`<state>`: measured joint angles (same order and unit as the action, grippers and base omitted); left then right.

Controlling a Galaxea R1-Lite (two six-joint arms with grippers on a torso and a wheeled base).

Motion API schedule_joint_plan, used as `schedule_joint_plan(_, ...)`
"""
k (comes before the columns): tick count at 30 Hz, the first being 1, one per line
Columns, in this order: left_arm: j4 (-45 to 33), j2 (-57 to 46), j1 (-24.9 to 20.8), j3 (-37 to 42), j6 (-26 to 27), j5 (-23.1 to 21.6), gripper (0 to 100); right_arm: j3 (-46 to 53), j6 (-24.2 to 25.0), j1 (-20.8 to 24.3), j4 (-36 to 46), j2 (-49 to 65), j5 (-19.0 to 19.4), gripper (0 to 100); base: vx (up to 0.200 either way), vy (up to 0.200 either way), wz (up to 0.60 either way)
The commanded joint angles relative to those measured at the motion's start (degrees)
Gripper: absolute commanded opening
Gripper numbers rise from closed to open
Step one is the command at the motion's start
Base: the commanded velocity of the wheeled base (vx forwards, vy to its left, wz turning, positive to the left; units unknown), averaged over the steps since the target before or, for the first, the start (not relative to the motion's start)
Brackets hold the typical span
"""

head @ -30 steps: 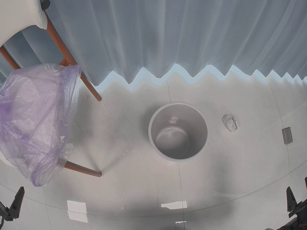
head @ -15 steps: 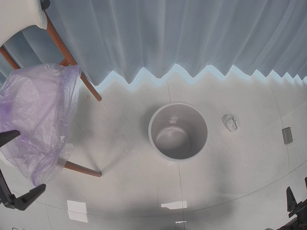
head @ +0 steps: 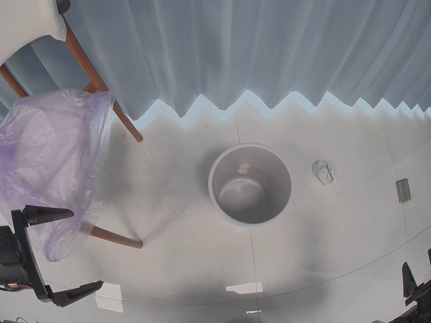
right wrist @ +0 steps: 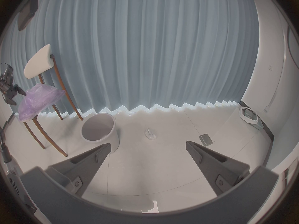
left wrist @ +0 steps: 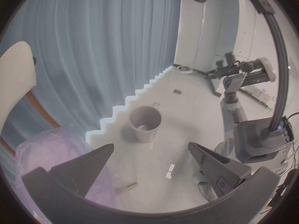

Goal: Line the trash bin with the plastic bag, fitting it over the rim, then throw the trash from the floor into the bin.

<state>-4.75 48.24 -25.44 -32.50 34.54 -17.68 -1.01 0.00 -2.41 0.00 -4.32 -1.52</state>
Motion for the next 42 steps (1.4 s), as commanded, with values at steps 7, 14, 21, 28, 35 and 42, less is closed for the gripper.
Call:
schedule_joint_plan(7,0.3,4.7,-2.6,-0.8,1.3,14.9,100,1.0,0.0,0.0,0.0,0.0,0.0,100,0.000,0.000,0.00)
schedule_joint_plan(14,1.2,6.6,-5.3,-2.0,8.6,37.6,100,1.0,0.0,0.0,0.0,0.0,0.0,100,0.000,0.000,0.00)
schedule_joint_plan(21,6.6,7.5,-6.8,0.7,20.1,52.8,100,1.0,0.0,0.0,0.0,0.0,0.0,100,0.000,0.000,0.00)
schedule_joint_plan(28,15.6,13.5,-10.3,1.7,24.6,54.2,100,1.0,0.0,0.0,0.0,0.0,0.0,100,0.000,0.000,0.00)
schedule_joint_plan(35,25.9,20.6,-15.0,1.7,24.3,58.4,100,1.0,0.0,0.0,0.0,0.0,-0.1,100,0.000,0.000,0.00)
schedule_joint_plan(42,27.5,23.0,-17.7,2.4,23.7,66.5,100,1.0,0.0,0.0,0.0,0.0,-0.1,100,0.000,0.000,0.00)
